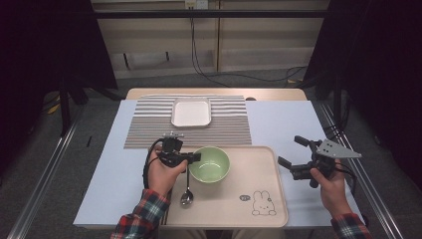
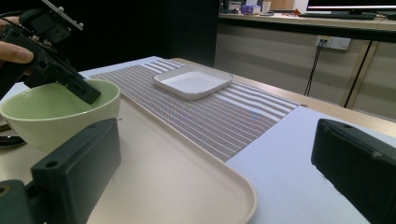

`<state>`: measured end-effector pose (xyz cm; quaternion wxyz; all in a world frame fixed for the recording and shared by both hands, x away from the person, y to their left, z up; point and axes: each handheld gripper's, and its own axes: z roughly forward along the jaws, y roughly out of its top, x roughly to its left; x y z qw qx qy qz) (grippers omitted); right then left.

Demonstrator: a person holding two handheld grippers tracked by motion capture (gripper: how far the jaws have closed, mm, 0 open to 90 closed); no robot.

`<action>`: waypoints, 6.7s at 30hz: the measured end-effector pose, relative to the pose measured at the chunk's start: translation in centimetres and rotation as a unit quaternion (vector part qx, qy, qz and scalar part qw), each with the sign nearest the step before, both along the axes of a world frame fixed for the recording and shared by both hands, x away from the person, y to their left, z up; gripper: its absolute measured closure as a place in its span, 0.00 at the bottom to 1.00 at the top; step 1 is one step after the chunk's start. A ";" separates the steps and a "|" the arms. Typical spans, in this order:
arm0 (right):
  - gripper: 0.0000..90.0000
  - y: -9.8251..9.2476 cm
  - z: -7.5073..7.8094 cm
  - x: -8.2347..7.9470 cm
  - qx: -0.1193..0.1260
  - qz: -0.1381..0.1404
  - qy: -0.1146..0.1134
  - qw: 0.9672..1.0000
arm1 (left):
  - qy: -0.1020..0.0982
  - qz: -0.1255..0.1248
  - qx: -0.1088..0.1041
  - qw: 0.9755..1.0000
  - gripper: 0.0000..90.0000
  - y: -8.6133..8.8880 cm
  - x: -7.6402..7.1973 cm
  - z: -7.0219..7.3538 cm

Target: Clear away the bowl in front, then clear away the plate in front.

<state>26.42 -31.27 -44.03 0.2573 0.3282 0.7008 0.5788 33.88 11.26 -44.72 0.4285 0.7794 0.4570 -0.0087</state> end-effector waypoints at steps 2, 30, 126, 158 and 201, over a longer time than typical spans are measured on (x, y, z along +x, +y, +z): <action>0.01 0.0 0.0 0.0 -0.001 0.000 -0.001 1.000 | 0.000 -0.004 0.005 1.000 0.91 0.0 0.0 0.0; 0.01 0.0 0.1 0.0 0.001 0.000 0.001 1.000 | 0.000 -0.012 -0.004 1.000 0.89 0.4 -0.4 -1.0; 0.01 -0.2 0.1 0.3 0.001 -0.005 -0.001 1.000 | -0.098 0.262 0.008 0.960 0.14 6.4 12.8 -0.6; 0.01 -0.3 0.2 0.4 0.002 -0.004 -0.004 1.000 | -0.082 0.263 0.045 0.960 0.52 5.7 15.5 -2.6; 0.01 -0.5 0.2 0.4 -0.002 -0.006 -0.005 1.000 | -0.023 0.263 0.070 0.962 0.84 3.8 16.8 -3.8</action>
